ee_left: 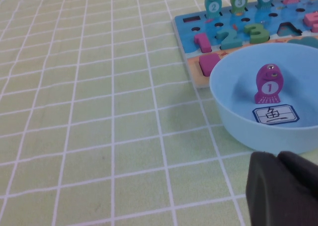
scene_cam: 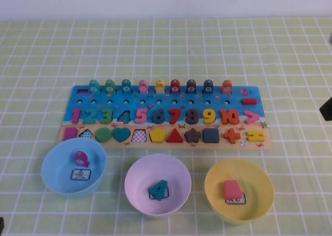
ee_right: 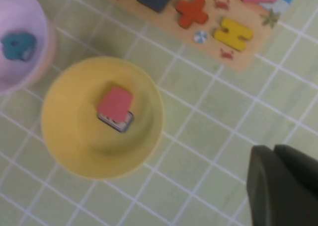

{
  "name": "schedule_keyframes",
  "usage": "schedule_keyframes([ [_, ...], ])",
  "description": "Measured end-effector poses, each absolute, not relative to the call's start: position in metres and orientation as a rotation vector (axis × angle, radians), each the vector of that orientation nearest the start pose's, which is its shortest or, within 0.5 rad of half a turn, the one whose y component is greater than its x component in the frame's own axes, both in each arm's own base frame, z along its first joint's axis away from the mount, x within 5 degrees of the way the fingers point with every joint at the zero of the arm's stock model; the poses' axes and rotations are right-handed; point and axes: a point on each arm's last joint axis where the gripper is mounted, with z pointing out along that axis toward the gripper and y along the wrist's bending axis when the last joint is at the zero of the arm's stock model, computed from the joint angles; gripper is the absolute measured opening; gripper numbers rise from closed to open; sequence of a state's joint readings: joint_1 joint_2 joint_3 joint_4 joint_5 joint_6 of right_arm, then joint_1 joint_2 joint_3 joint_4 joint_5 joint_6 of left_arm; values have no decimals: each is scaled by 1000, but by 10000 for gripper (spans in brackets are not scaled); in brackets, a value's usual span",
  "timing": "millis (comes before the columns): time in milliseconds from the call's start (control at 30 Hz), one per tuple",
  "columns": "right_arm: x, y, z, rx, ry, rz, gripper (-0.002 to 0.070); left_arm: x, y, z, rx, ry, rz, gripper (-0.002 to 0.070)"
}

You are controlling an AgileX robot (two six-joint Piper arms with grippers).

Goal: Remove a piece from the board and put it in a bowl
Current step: Pick up the "number 9"

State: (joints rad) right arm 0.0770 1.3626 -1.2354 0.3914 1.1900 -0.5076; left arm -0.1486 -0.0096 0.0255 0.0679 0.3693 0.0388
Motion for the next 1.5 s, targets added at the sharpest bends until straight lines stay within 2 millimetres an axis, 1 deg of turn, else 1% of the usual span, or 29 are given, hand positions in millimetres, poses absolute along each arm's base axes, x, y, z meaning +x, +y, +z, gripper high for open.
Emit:
schedule_keyframes([
  [33, 260, 53, 338, -664, 2645, 389, -17, 52, -6, 172, 217, 1855, -9, -5],
  [100, 266, 60, 333, -699, 2708, 283, -17, 53, -6, 172, 218, 1855, -8, -5],
  [233, 280, 84, 321, -804, 2767, 122, -17, 53, -6, 172, 218, 1855, -7, -5],
  [333, 293, 101, 309, -866, 2789, 65, -17, 53, -6, 172, 218, 1855, -7, -5],
  [667, 328, 146, 288, -992, 2783, 35, -17, 52, -5, 172, 219, 1857, -5, -5],
  [767, 340, 158, 287, -1015, 2757, 24, -17, 52, -5, 172, 219, 1857, -5, -5],
  [967, 366, 181, 294, -1077, 2654, 2, -17, 52, -5, 172, 219, 1857, -5, -5],
  [1100, 379, 196, 289, -1101, 2626, 5, -2, 52, -5, 172, 219, 1859, -5, -5],
  [1167, 382, 204, 283, -1121, 2623, 7, 35, 52, -5, 172, 219, 1859, -5, -5],
  [1200, 384, 208, 278, -1131, 2628, 7, 68, 52, -5, 172, 219, 1859, -5, -5],
  [1233, 386, 210, 273, -1140, 2634, 8, 111, 52, -5, 172, 219, 1859, -5, -5],
  [1300, 389, 215, 264, -1152, 2650, 18, 220, 52, -5, 172, 220, 1858, -3, -5],
  [1400, 392, 218, 256, -1147, 2667, 35, 384, 52, -5, 172, 220, 1858, -3, -5],
  [1433, 392, 218, 255, -1128, 2679, 37, 424, 52, -5, 172, 220, 1858, -3, -5],
  [1500, 392, 219, 254, -1086, 2699, 53, 457, 52, -5, 172, 220, 1858, -3, -5],
])
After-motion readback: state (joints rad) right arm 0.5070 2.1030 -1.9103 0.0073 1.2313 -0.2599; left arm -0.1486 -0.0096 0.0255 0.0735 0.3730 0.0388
